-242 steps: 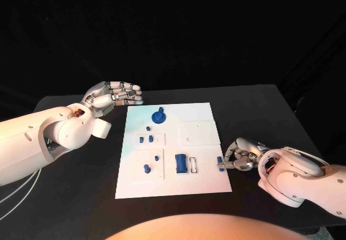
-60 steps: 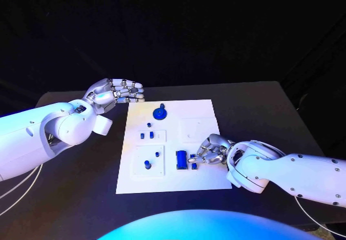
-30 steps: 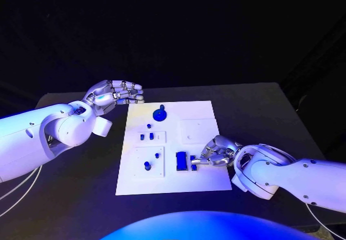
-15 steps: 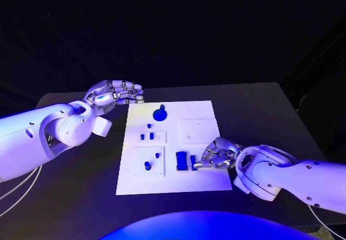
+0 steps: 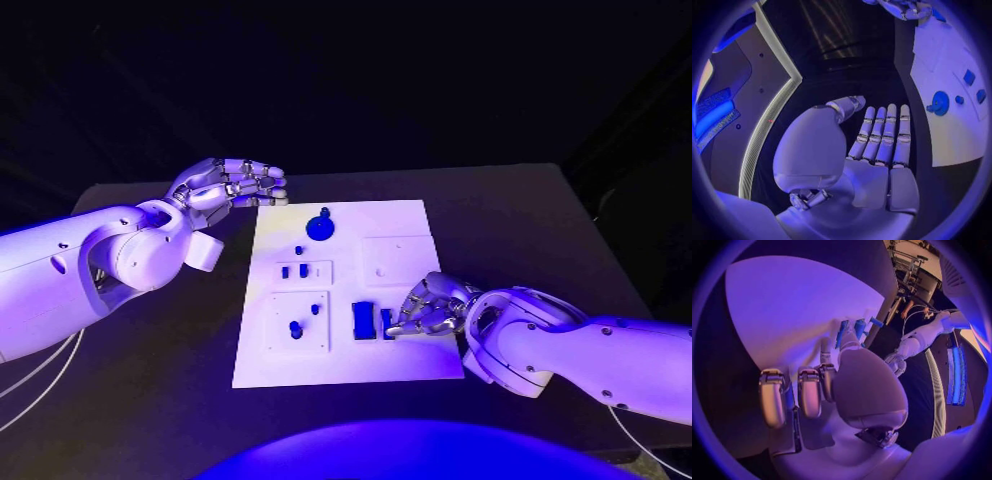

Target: Assemble the parts on the task board

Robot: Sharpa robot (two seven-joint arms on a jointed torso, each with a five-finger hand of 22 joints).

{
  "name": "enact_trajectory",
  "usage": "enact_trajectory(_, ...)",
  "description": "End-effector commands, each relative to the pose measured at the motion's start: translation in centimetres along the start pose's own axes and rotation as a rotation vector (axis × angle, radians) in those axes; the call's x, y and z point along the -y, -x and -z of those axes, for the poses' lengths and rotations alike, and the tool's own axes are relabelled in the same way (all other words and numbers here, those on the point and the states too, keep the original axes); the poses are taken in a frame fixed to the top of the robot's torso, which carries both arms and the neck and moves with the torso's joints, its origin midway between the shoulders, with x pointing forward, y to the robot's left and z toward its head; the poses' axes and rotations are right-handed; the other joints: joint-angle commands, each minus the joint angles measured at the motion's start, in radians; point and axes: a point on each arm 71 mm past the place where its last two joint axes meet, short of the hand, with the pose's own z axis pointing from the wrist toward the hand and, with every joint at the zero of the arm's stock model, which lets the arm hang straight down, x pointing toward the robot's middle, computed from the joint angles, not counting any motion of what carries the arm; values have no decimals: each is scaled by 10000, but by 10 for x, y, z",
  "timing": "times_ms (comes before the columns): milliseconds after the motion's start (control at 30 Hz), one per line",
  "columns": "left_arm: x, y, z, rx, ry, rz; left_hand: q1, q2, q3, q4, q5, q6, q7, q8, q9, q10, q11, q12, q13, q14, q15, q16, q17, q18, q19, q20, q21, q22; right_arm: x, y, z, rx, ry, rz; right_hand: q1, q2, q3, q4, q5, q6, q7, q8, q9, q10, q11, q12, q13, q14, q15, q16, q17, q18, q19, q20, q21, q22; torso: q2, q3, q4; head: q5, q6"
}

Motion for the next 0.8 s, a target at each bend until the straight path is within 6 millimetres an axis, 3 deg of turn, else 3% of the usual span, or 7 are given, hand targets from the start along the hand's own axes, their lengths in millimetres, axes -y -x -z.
enact_trajectory(33,1,-2,0,-118,-73,37,-2,115,-20,54,35,30,490,43,-5,-2,6,-29,-2,4,58,-42,10,-34,88,-5,-32,-10,1,-1,-1,172,-92,477,109,-8,98,8,-29,-31,-11,-11,-21,630,-62,1,1999,1060,-29,33,2634,-67,1046,-39,44,2631,-1,4,-1,11,-13)
enact_trajectory(367,1,-1,0,-116,-74,36,-2,115,-20,54,35,30,490,43,-5,-2,6,-29,-2,4,58,-42,10,-34,88,-5,-32,-10,-1,0,-1,411,43,420,3,-34,216,38,-21,0,1,-25,-46,637,-55,20,2006,1060,-25,33,2634,-67,1046,-39,44,2631,-8,3,-8,17,7)
enact_trajectory(633,1,-1,-1,-95,-84,42,-2,115,-20,54,35,30,490,43,-5,-2,6,-29,-2,4,58,-42,10,-34,88,-5,-32,-10,-5,3,6,568,554,-267,-814,-386,398,50,-11,14,6,-52,-86,617,-45,-63,1976,1060,-15,33,2634,-67,1046,-27,44,2631,-38,-16,-23,25,70)
enact_trajectory(800,-2,0,0,53,-121,152,6,118,-28,54,32,19,491,46,-10,5,7,-40,-2,10,58,-52,19,-34,119,-6,-68,-34,-8,16,6,773,1345,-1331,-950,-520,563,29,-3,-564,212,-413,-217,520,121,-327,1884,1060,103,33,2634,-37,1003,58,-103,2590,-116,-55,-61,26,192)
